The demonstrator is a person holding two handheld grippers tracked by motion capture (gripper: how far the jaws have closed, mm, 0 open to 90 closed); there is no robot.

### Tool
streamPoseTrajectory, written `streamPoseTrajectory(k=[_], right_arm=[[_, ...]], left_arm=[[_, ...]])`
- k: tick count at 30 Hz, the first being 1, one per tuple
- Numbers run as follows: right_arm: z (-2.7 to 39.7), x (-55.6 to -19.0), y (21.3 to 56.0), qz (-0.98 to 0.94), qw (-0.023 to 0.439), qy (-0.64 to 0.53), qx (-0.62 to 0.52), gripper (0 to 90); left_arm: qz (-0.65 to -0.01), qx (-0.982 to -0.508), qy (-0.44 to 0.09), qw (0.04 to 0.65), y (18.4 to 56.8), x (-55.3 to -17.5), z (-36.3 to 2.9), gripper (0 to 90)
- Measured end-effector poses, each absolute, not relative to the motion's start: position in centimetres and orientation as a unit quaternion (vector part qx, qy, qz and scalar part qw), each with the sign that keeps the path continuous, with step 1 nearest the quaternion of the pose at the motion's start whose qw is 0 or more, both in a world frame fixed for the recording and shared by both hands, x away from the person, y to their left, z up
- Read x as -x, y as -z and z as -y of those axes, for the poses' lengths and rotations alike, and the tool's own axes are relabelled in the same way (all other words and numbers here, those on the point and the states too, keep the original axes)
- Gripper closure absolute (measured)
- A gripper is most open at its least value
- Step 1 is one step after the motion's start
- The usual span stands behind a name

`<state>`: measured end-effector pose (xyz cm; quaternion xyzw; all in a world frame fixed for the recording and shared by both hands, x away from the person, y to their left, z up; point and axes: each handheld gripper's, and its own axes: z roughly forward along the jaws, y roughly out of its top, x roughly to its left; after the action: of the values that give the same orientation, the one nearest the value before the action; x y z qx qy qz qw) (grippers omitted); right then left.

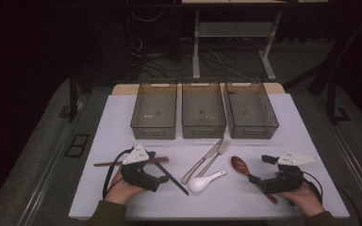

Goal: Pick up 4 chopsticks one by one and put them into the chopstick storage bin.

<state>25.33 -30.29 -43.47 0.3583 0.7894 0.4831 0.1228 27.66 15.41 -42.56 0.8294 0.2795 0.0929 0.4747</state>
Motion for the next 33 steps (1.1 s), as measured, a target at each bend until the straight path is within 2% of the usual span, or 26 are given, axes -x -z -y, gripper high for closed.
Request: streamPoseTrajectory(k=[7, 13, 15, 17, 26, 31, 33], right_arm=[[30.3, -25.5, 43.5, -0.788, 0.12, -0.484, -0.36, 4.0], [30.2, -25.5, 43.4, -0.788, 0.122, -0.485, -0.358, 4.0], [30.0, -25.6, 43.5, -0.79, 0.121, -0.483, -0.357, 4.0], [30.0, -25.6, 43.5, -0.791, 0.12, -0.481, -0.358, 4.0], [30.0, -25.7, 43.6, -0.791, 0.12, -0.478, -0.361, 4.0], [30.0, -25.7, 43.6, -0.792, 0.12, -0.478, -0.361, 4.0], [30.0, -25.7, 43.6, -0.792, 0.121, -0.477, -0.362, 4.0]], left_arm=[[-0.287, -0.83, -0.092, 0.47, 42.5, -27.9, -15.5, 3.7], [-0.296, -0.832, -0.094, 0.459, 42.5, -28.4, -15.4, 15.9], [-0.3, -0.833, -0.094, 0.455, 42.5, -28.7, -15.2, 22.3], [-0.303, -0.834, -0.096, 0.451, 42.5, -29.5, -15.0, 33.0], [-0.339, -0.83, -0.102, 0.43, 42.8, -32.0, -14.8, 70.7], [-0.357, -0.828, -0.095, 0.422, 43.1, -33.4, -14.7, 85.8], [-0.36, -0.832, -0.092, 0.413, 43.3, -33.8, -14.4, 88.8]])
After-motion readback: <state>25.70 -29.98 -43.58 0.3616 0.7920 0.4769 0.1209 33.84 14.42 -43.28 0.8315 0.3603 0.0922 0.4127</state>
